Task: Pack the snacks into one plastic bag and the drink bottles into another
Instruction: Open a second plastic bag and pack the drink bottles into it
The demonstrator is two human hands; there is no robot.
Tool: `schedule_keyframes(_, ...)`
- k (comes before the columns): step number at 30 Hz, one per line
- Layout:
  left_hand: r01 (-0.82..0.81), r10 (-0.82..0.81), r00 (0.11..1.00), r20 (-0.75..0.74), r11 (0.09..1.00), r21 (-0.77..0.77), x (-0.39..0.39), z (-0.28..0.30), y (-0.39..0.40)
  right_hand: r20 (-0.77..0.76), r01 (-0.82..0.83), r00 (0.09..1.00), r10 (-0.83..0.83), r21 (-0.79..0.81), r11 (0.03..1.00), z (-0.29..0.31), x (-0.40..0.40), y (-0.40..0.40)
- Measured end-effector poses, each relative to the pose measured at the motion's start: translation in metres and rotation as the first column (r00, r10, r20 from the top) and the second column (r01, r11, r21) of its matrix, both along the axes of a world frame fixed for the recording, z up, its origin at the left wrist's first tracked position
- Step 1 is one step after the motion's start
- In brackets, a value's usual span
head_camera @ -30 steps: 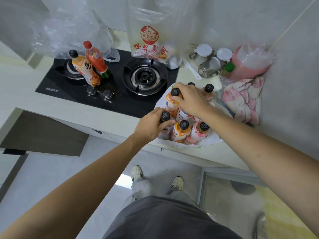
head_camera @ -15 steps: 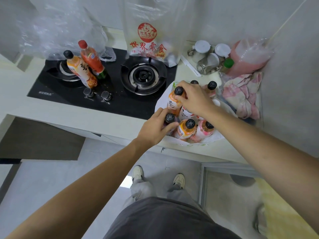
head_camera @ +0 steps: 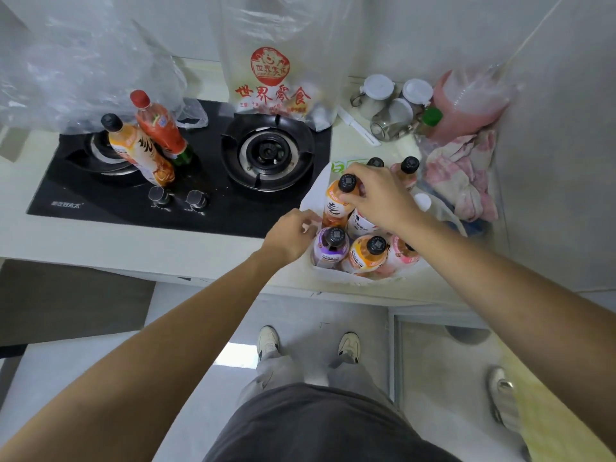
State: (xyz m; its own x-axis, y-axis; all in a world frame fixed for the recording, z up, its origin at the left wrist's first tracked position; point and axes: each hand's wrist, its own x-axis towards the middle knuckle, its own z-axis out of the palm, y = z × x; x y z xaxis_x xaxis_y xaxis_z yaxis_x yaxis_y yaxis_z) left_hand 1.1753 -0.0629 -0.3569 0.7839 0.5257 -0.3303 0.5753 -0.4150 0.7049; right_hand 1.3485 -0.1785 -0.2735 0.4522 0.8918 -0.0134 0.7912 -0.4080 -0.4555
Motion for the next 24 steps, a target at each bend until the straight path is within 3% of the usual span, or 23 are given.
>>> schedule_keyframes(4, 0.260, -0.235, 0.949, -0.211, 0.961, 0.098, 0.018, -0.009, 0.008, -0.010, 0.011, 1.000, -0.011, -0.001, 1.000, 0.000, 0.000, 0.002)
schedule_keyframes(7, 0.349, -0.291, 0.909, -0.299, 0.923, 0.161, 0.022, -0.016, 0.010, 0.000, 0.019, 1.000, -0.019, -0.015, 1.000, -0.001, 0.001, 0.002)
schedule_keyframes(15, 0.323, -0.198, 0.884, -0.423, 0.914, 0.247, 0.024, -0.019, 0.017, 0.003, 0.035, 0.999, -0.035, -0.012, 0.999, 0.001, 0.001, 0.003)
schedule_keyframes(24, 0.206, -0.069, 0.911, -0.407, 0.930, 0.303, 0.006, -0.019, 0.024, 0.015, 0.039, 0.999, -0.039, 0.002, 0.999, 0.014, 0.000, 0.008)
